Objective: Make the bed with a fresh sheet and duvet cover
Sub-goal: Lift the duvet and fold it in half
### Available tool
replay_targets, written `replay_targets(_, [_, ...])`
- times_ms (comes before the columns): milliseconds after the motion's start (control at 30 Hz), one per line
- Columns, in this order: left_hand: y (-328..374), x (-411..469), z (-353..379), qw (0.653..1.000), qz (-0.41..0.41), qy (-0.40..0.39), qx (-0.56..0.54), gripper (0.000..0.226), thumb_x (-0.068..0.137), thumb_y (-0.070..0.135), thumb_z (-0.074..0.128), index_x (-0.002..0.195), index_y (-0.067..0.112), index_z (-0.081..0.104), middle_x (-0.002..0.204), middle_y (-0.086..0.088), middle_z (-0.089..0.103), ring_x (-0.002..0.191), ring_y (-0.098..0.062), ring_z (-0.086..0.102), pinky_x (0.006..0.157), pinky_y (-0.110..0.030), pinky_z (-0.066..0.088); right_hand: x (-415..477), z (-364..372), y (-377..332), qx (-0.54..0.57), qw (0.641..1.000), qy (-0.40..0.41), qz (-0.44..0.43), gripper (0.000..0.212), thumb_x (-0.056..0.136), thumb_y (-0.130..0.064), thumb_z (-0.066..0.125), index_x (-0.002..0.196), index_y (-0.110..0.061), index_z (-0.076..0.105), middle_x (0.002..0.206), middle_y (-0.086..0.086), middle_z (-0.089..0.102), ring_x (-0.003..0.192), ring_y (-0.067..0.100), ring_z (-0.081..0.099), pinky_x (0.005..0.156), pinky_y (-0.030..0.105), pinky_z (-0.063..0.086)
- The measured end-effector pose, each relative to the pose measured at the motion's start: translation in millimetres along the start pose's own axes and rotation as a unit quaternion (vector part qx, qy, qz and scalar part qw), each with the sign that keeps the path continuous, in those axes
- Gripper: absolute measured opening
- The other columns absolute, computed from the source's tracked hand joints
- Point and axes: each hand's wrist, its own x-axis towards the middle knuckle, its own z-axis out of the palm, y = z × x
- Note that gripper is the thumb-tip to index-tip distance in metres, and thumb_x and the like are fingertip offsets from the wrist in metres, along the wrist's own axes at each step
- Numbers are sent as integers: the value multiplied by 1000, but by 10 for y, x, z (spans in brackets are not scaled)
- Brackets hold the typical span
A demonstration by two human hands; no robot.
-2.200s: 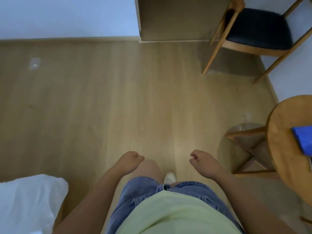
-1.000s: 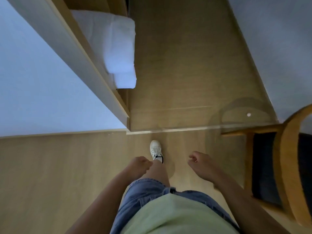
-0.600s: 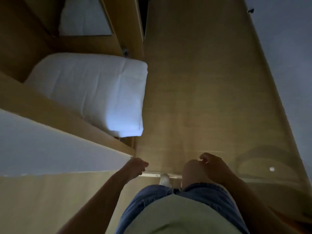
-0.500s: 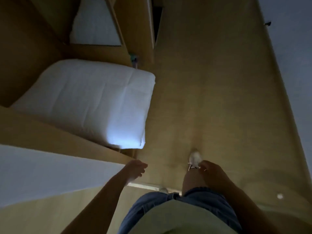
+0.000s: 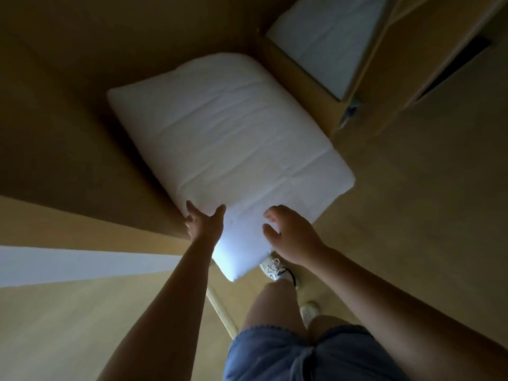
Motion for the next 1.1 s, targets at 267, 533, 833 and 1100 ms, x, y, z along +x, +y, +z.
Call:
replay_targets(267, [-118, 967, -65, 986, -37, 101, -123, 84, 84, 58, 56, 149, 16, 24, 147, -9, 34, 134, -27, 35, 104, -31, 33, 1350, 615, -411, -34, 997, 18, -70, 56, 85, -38, 55, 131, -6, 52, 132, 20, 48, 122, 38, 43, 95, 50, 43])
replay_targets(533, [-415, 1463, 177, 966, -109, 32, -232, 83, 83, 72, 35, 148, 21, 27, 150, 2, 35, 137, -18, 36, 108, -27, 33, 1989, 1279, -435, -88, 989, -118, 7, 86, 88, -63, 42, 151, -29, -6, 158, 8, -15, 144, 26, -17, 112, 59, -3])
replay_targets(833, [-727, 1938, 582, 918, -169, 55, -355, 115, 55, 91, 48, 147, 24, 26, 144, -3, 43, 126, -19, 47, 107, -39, 39, 2185, 1710, 232, -270, 956, -90, -64, 93, 64, -65, 39, 143, -16, 31, 147, 27, 33, 134, 36, 23, 91, 72, 31])
replay_targets(1100, [-739, 2110, 668, 930, -162, 65, -323, 111, 50, 89, 44, 142, 26, 38, 137, 2, 49, 115, -10, 48, 99, -31, 40, 2179, 1800, 302, -242, 965, -63, -78, 92, 64, -57, 46, 144, -18, 26, 150, 27, 25, 137, 33, 16, 103, 55, 10])
